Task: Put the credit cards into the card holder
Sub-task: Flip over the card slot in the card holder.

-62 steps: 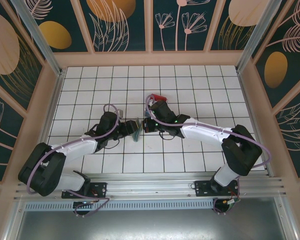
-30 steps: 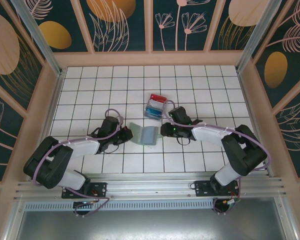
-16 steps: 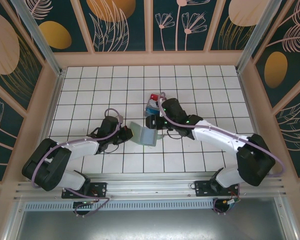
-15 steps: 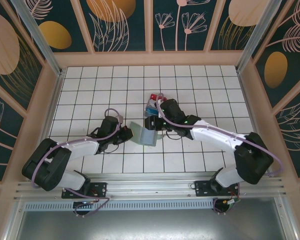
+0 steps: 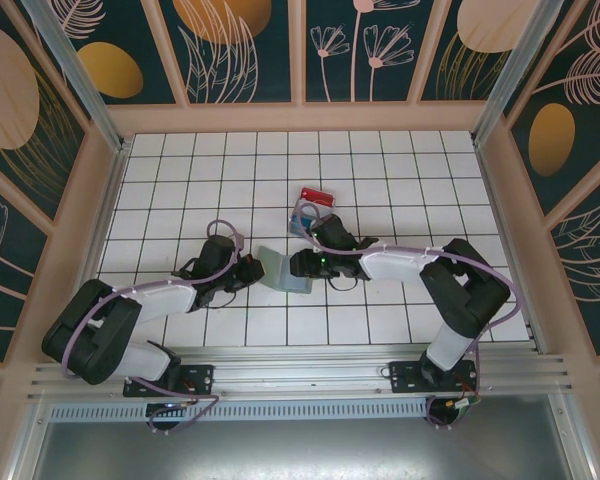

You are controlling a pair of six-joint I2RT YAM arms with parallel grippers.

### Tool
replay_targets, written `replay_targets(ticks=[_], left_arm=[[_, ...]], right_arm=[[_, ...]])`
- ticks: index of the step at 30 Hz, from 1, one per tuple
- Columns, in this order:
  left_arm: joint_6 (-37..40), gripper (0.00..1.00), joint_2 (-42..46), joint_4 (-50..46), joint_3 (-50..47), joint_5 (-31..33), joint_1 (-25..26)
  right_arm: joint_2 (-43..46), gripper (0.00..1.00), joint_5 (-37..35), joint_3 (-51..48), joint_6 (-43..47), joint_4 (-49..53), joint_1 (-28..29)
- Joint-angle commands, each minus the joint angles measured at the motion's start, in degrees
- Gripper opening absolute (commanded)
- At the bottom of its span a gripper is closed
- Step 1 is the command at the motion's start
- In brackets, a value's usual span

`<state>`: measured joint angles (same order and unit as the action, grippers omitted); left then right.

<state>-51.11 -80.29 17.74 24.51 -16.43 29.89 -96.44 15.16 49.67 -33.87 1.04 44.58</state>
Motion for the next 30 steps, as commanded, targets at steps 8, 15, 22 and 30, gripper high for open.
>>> replay_targets(ticks=[8, 15, 22, 30], left_arm=[[-0.7, 0.0, 0.1, 1.6, -0.7, -0.5, -0.3], [-1.1, 0.0, -0.4, 2.5, -1.1, -0.8, -0.3], [-1.9, 0.0, -2.2, 4.9, -1.6, -1.8, -0.2], [-1.9, 0.0, -4.4, 6.3, -3.8, 0.2, -0.2]], right_arm=[[-3.5, 0.52, 2.8, 1.1, -1.0, -2.7, -0.2], [-4.7, 0.52, 3.4, 2.2, -1.0, -3.2, 0.4], [-7.5, 0.52, 7.1, 4.2, -1.7, -7.0, 1.2], [-8.2, 0.52, 14.8, 6.0, -3.7, -14.3, 1.2]])
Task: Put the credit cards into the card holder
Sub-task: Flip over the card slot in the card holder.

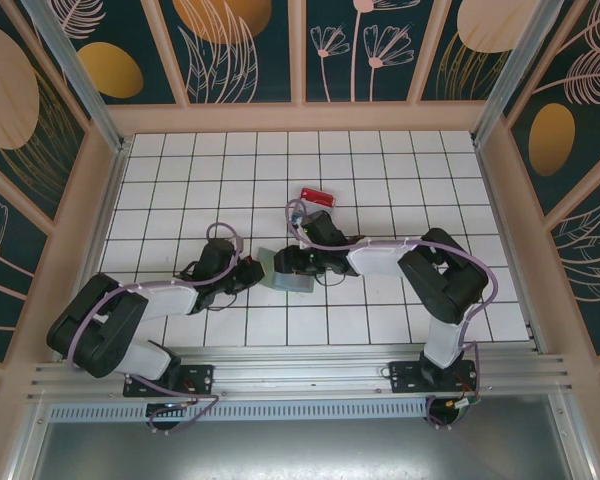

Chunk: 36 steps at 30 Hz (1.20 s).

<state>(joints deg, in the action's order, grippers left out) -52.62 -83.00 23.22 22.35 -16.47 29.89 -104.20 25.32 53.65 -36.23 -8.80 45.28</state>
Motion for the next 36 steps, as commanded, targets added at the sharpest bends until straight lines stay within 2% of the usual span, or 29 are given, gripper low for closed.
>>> replay_targets(ticks=[1, 8, 13, 14, 15, 18, 20, 22, 25, 36], left_arm=[[-0.4, 0.0, -2.1, 1.3, -2.0, 0.3, -0.2], [-1.2, 0.0, -3.7, 3.6, -2.9, -0.9, -0.2], [-1.1, 0.09, -1.2, 2.1, -2.8, -0.4, -0.2], [-1.1, 0.13, -0.5, 1.6, -2.8, -0.3, -0.2], [-1.0, 0.22, 0.1, 0.7, -2.6, -0.1, -0.2], [-0.6, 0.29, 2.4, -1.8, -2.1, 0.5, -0.2], [-0.4, 0.44, 4.3, -4.3, -1.9, 1.5, -0.3], [0.0, 0.55, 6.6, -7.5, -1.4, 3.2, -0.3], [0.8, 0.65, 9.5, -13.0, -0.6, 6.0, -0.3], [0.2, 0.66, 22.8, -23.4, -0.5, 14.9, -0.5]], right_arm=[[-0.5, 0.52, 5.4, 2.3, -1.2, -5.2, 0.5], [-3.0, 0.53, 8.9, 3.5, -2.1, -8.0, 0.3], [-3.8, 0.53, 9.5, 2.5, -2.9, -10.1, -0.1], [-4.0, 0.53, 10.0, 2.4, -3.3, -10.7, -0.2], [-4.0, 0.53, 10.2, 2.3, -3.5, -11.1, -0.3], [-4.3, 0.53, 10.3, 2.7, -3.3, -10.9, -0.3], [-4.9, 0.53, 9.7, 3.3, -2.6, -9.6, -0.3], [-5.4, 0.53, 9.0, 3.8, -1.9, -8.2, -0.3], [-5.8, 0.53, 8.4, 3.6, -1.5, -7.5, -0.3], [-5.3, 0.53, 8.1, 3.9, -1.1, -6.5, -0.3]])
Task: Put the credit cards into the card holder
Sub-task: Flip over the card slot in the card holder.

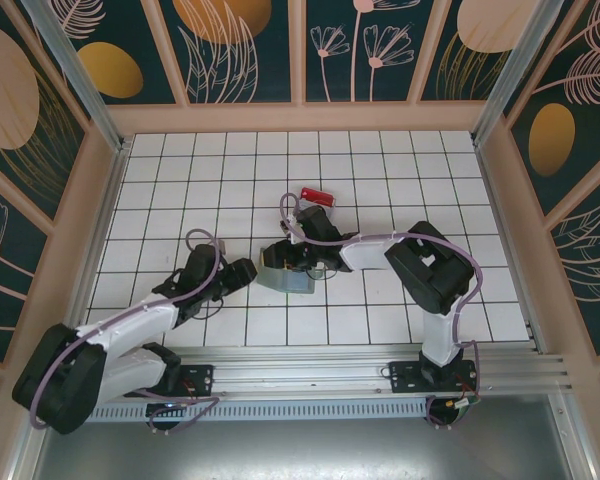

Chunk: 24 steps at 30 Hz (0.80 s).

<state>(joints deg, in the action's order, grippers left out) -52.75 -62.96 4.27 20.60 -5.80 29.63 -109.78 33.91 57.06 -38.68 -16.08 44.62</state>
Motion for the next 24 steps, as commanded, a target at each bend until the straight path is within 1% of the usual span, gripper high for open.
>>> replay_targets(ticks=[1, 4, 8, 10, 19, 22, 24], left_arm=[[0.3, 0.66, 3.9, -4.7, 1.1, 4.8, -0.2], [0.4, 0.66, 5.4, -5.2, 1.6, 5.1, -0.5], [1.3, 0.65, 4.6, -5.2, 3.2, 4.8, -0.4], [1.9, 0.65, 3.8, -5.1, 4.1, 4.9, -0.4], [4.0, 0.65, -0.1, -3.7, 7.4, 3.7, -0.5], [5.7, 0.65, -1.8, -3.8, 9.4, 3.5, -0.5], [7.4, 0.65, -4.2, -4.0, 11.8, 3.0, -0.5]], right_arm=[[0.8, 0.53, -0.6, 0.7, 1.6, 1.2, 0.4], [2.4, 0.53, -1.8, 2.0, 3.1, 3.9, 0.4], [5.2, 0.53, -5.3, 3.5, 6.3, 9.2, 0.3], [6.2, 0.53, -6.5, 3.9, 7.1, 10.8, 0.0], [8.7, 0.53, -7.8, 5.1, 9.2, 13.3, -1.2], [10.8, 0.53, -10.2, 5.7, 11.5, 15.5, -2.3], [12.4, 0.53, -12.6, 7.0, 14.1, 18.9, -4.1]])
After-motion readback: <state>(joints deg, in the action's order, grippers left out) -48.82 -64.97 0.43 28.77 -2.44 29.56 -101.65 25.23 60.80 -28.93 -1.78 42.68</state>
